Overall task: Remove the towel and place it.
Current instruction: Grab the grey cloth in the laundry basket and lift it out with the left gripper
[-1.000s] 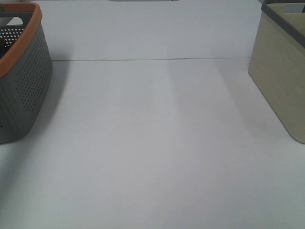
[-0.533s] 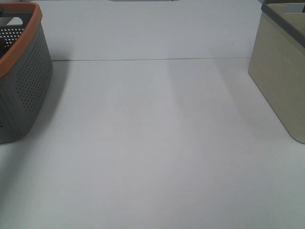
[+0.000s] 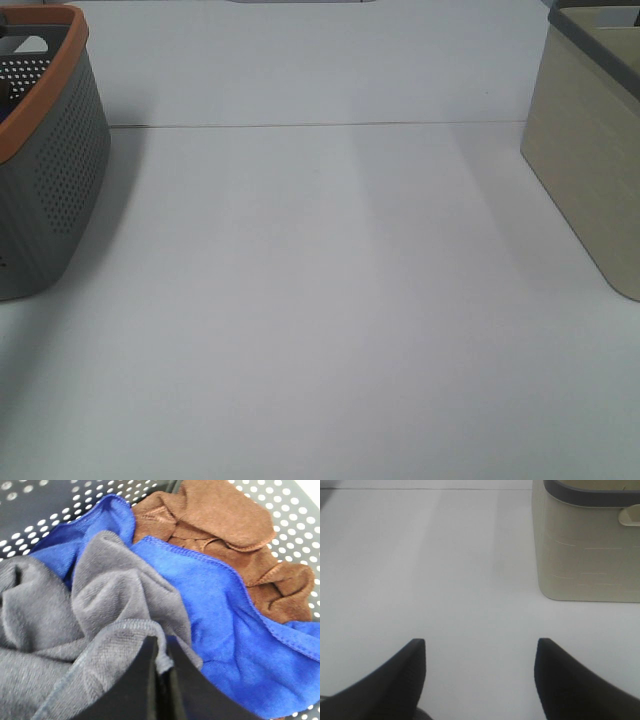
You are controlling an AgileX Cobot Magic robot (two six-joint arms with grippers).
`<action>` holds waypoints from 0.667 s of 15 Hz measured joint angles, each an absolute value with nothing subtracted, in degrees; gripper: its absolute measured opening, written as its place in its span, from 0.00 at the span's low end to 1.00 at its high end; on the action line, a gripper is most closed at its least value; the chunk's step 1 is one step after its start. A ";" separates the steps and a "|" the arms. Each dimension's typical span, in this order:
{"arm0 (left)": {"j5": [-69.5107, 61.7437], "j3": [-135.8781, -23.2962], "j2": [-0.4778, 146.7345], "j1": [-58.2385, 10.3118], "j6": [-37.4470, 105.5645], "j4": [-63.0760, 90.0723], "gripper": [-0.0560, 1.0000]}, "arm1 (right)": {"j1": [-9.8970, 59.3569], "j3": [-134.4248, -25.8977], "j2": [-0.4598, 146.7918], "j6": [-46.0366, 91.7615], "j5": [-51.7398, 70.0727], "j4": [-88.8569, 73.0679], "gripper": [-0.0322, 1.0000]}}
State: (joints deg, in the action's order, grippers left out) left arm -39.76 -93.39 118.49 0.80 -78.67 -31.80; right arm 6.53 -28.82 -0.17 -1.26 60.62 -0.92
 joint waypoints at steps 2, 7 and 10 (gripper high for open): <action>-38.50 -93.39 117.91 0.80 -77.18 -31.51 0.05 | 6.53 -28.82 -0.17 -1.26 60.62 -0.92 0.65; -37.41 -93.39 112.01 0.74 -72.59 -30.94 0.05 | 6.53 -28.82 -0.17 -1.32 60.62 -0.92 0.65; -33.40 -93.39 106.28 -0.06 -65.55 -29.05 0.05 | 6.53 -28.82 -0.17 -1.32 60.62 -0.92 0.65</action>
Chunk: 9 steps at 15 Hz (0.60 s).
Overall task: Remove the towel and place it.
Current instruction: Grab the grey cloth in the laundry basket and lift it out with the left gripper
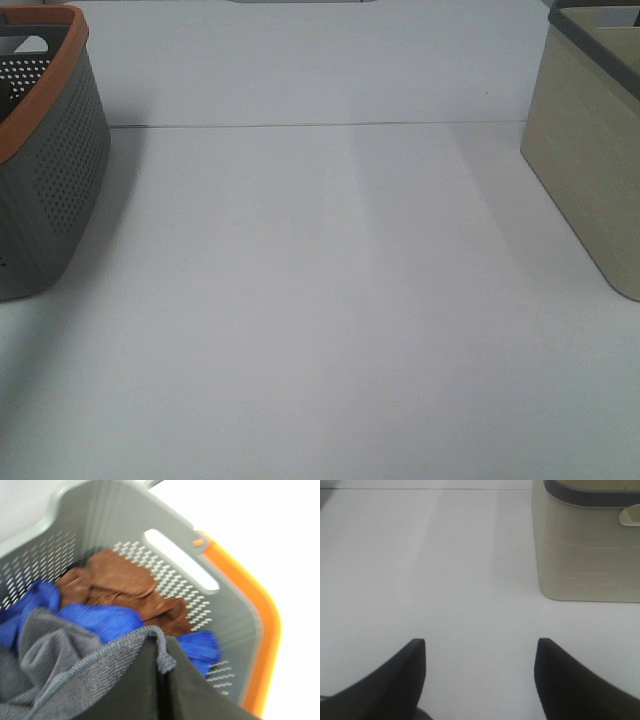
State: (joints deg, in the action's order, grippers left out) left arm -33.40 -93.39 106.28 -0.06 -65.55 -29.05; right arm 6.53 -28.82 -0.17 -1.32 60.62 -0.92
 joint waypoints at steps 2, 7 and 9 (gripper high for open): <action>-30.83 -93.39 101.99 -1.60 -60.45 -28.99 0.05 | 6.53 -28.82 -0.17 -1.32 60.62 -0.92 0.65; -23.55 -93.39 92.36 -3.90 -58.73 -28.82 0.05 | 6.53 -28.82 -0.17 -1.32 60.62 -0.92 0.65; -20.00 -93.39 89.44 -3.90 -58.73 -28.25 0.05 | 6.53 -28.82 -0.17 -1.32 60.62 -0.92 0.65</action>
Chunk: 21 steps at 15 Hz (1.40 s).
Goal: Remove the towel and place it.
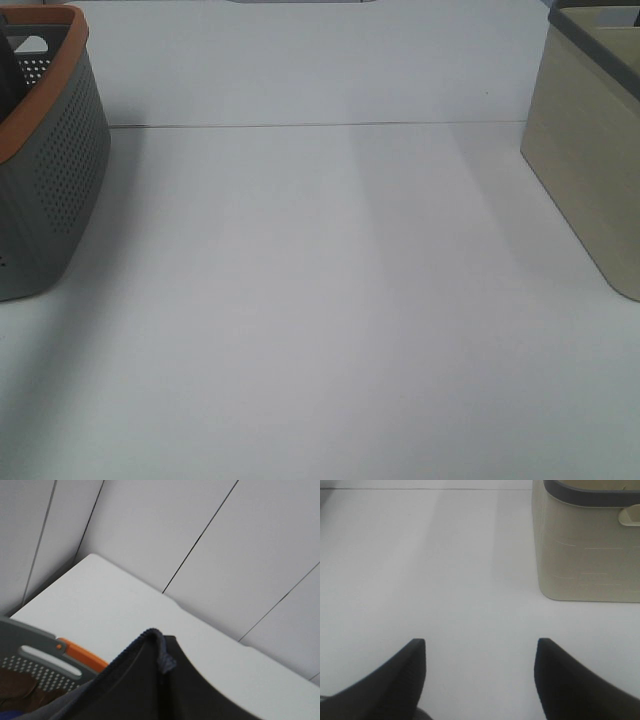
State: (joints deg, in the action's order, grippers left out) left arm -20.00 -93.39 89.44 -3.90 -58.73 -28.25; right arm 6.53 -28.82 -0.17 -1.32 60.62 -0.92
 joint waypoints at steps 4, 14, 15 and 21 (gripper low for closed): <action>-10.03 -93.39 84.40 -3.90 -59.30 -27.16 0.05 | 6.53 -28.82 -0.17 -1.32 60.62 -0.92 0.65; 4.35 -103.42 83.19 -11.17 -61.31 -27.10 0.05 | 6.53 -28.82 -0.17 -1.32 60.62 -0.92 0.65; 4.64 -104.34 83.77 -12.20 -61.31 -27.10 0.05 | 6.53 -28.82 -0.17 -1.32 60.62 -0.92 0.65; 1.49 -104.68 86.57 -18.79 -58.04 -29.28 0.05 | 6.53 -28.82 -0.17 -1.32 60.62 -0.92 0.65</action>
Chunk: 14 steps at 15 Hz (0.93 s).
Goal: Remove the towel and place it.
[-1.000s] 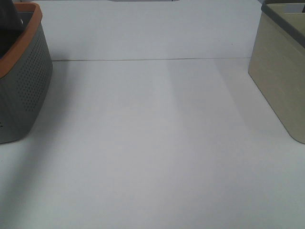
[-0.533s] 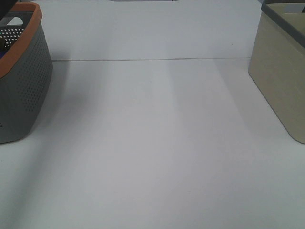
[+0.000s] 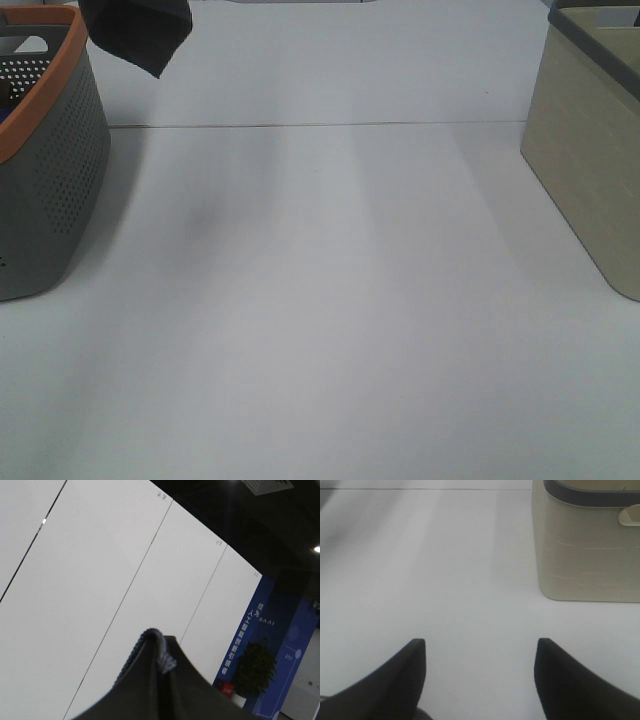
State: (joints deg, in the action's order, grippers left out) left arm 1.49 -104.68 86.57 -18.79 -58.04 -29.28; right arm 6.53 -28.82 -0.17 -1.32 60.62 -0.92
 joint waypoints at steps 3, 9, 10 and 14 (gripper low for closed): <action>-2.23 -103.88 88.41 -23.66 -56.38 -29.97 0.05 | 6.53 -28.82 -0.17 -1.32 60.62 -0.92 0.65; -8.25 -103.53 91.44 -33.17 -45.78 -30.42 0.05 | 6.53 -29.74 6.13 3.72 55.18 -9.51 0.65; -9.97 -103.53 92.02 -34.09 -44.58 -30.42 0.05 | 6.53 -29.91 8.82 5.39 50.65 -12.78 0.64; -10.26 -98.20 93.28 -36.61 -42.11 -30.31 0.05 | 6.53 -29.91 20.51 18.39 42.46 -27.16 0.63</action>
State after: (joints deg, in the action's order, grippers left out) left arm -10.26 -98.20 93.28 -36.61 -42.11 -30.31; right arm 6.53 -29.91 20.51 18.39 42.46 -27.16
